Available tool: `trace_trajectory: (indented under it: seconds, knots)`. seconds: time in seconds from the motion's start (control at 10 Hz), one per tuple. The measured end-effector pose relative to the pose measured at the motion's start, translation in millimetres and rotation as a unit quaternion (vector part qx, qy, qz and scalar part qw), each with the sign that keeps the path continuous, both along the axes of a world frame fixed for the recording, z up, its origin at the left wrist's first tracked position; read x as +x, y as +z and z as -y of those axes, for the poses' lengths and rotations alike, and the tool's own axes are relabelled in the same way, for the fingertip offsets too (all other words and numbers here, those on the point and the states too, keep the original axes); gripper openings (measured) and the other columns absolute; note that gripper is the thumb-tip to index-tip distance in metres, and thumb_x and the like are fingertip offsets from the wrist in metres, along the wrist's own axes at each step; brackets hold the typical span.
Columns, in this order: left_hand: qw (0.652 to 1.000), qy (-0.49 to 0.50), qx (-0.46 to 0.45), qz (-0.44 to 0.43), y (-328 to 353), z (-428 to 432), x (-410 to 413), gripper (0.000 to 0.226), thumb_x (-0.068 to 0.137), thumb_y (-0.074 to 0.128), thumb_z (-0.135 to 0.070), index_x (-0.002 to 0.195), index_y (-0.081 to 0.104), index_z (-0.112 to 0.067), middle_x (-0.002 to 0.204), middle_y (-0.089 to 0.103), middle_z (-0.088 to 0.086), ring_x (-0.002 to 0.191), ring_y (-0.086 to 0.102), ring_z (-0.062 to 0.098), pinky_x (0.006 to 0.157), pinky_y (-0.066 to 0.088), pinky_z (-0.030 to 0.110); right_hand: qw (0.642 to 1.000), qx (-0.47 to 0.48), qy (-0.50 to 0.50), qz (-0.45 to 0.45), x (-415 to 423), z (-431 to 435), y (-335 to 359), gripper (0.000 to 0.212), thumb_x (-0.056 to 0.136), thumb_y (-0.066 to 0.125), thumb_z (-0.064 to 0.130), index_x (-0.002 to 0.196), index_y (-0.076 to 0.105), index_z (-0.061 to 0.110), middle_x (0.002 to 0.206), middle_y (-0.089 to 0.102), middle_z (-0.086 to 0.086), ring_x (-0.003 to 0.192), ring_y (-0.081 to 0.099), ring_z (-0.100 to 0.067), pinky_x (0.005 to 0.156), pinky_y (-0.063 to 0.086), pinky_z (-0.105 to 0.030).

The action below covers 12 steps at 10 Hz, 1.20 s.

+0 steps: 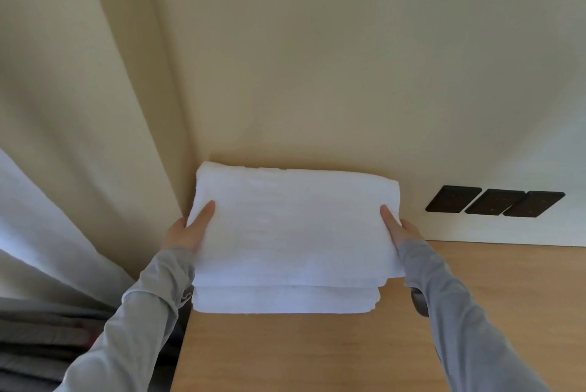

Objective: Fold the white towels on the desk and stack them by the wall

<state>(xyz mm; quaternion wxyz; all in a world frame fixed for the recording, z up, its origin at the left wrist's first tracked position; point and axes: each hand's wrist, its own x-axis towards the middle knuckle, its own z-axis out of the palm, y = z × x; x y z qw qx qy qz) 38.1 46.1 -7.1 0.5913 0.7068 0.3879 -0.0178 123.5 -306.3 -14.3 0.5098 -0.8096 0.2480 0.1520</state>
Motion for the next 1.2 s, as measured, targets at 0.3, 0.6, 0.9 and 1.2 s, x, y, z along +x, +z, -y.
trace_trajectory:
  seconds: [0.3, 0.6, 0.9, 1.2]
  knots:
    - [0.831, -0.155, 0.496, 0.200, 40.0, 64.0, -2.1, 0.055, 0.096, 0.044, -0.037, 0.143, 0.035, -0.011, 0.145, 0.040, 0.015, 0.134, 0.035, 0.032, 0.111, 0.026, 0.042, 0.860, -0.337, 0.149, 0.353, -20.6, -49.8, 44.2, 0.050, 0.096, 0.045, 0.027, 0.142, 0.034, 0.008, 0.149, 0.034, -0.012, 0.139, 0.030, -0.026, 0.111, 0.018, -0.038]
    - [0.747, -0.328, 0.576, 0.058, 3.7, 27.5, 36.8, 0.071, 0.082, -0.007, -0.065, 0.147, -0.010, -0.037, 0.157, -0.016, -0.013, 0.144, -0.014, 0.008, 0.118, -0.006, 0.039, 0.806, -0.413, 0.329, 0.268, -2.8, -41.1, 12.6, 0.055, 0.099, 0.016, 0.041, 0.149, 0.002, 0.022, 0.158, -0.003, 0.008, 0.144, -0.006, -0.005, 0.118, -0.005, -0.033]
    - [0.763, -0.349, 0.542, 0.045, -7.5, 18.0, 37.5, 0.071, 0.081, -0.009, -0.065, 0.146, -0.014, -0.038, 0.148, -0.028, -0.019, 0.141, -0.021, 0.004, 0.117, -0.009, 0.037, 0.818, -0.385, 0.347, 0.250, 2.6, -33.4, -1.8, 0.053, 0.100, 0.018, 0.036, 0.149, 0.005, 0.020, 0.158, -0.001, 0.008, 0.144, -0.003, -0.005, 0.118, -0.003, -0.028]
    - [0.731, -0.384, 0.564, -0.022, 41.7, 33.3, 38.3, 0.064, 0.096, 0.019, -0.056, 0.150, 0.006, -0.025, 0.158, -0.012, -0.004, 0.146, -0.006, 0.015, 0.119, 0.000, 0.040, 0.812, -0.397, 0.351, 0.245, 0.0, -48.5, 47.8, 0.055, 0.101, 0.024, 0.037, 0.149, 0.011, 0.014, 0.158, 0.007, -0.001, 0.145, 0.004, -0.013, 0.117, 0.002, -0.031]
